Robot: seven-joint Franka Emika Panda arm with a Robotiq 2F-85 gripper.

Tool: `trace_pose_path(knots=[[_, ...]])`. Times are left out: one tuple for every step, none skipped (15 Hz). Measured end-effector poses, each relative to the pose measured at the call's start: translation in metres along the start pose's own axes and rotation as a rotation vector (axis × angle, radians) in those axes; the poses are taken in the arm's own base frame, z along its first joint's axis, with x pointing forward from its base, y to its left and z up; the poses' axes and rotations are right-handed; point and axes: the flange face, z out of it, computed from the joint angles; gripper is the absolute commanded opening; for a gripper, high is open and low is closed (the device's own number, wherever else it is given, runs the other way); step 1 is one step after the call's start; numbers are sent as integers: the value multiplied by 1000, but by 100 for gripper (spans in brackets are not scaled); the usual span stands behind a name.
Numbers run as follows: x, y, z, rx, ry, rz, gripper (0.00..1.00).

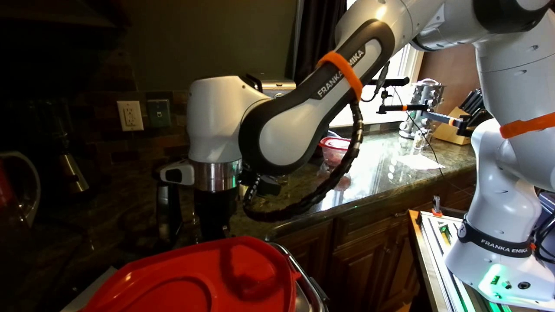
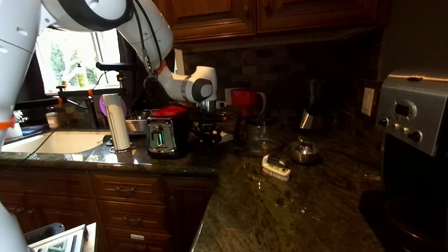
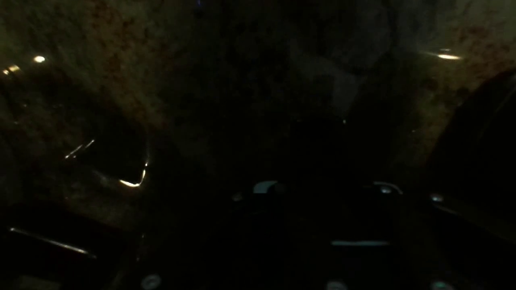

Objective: Pick up the black lid and put it on the coffee jug

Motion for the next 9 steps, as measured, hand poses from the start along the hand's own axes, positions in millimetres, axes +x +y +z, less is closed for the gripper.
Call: trace_pose_path(knots=[[0, -3, -11, -12, 11, 13, 9], [0, -4, -24, -28, 22, 35, 9], [0, -6, -37, -45, 35, 56, 9], [0, -7, -49, -59, 44, 77, 9], [-1, -9, -60, -67, 44, 101, 9], [-2, -11, -70, -70, 35, 126, 9], [-4, -14, -79, -71, 27, 158, 9], [-4, -16, -89, -75, 31, 198, 9], [-3, -18, -99, -84, 48, 246, 9]])
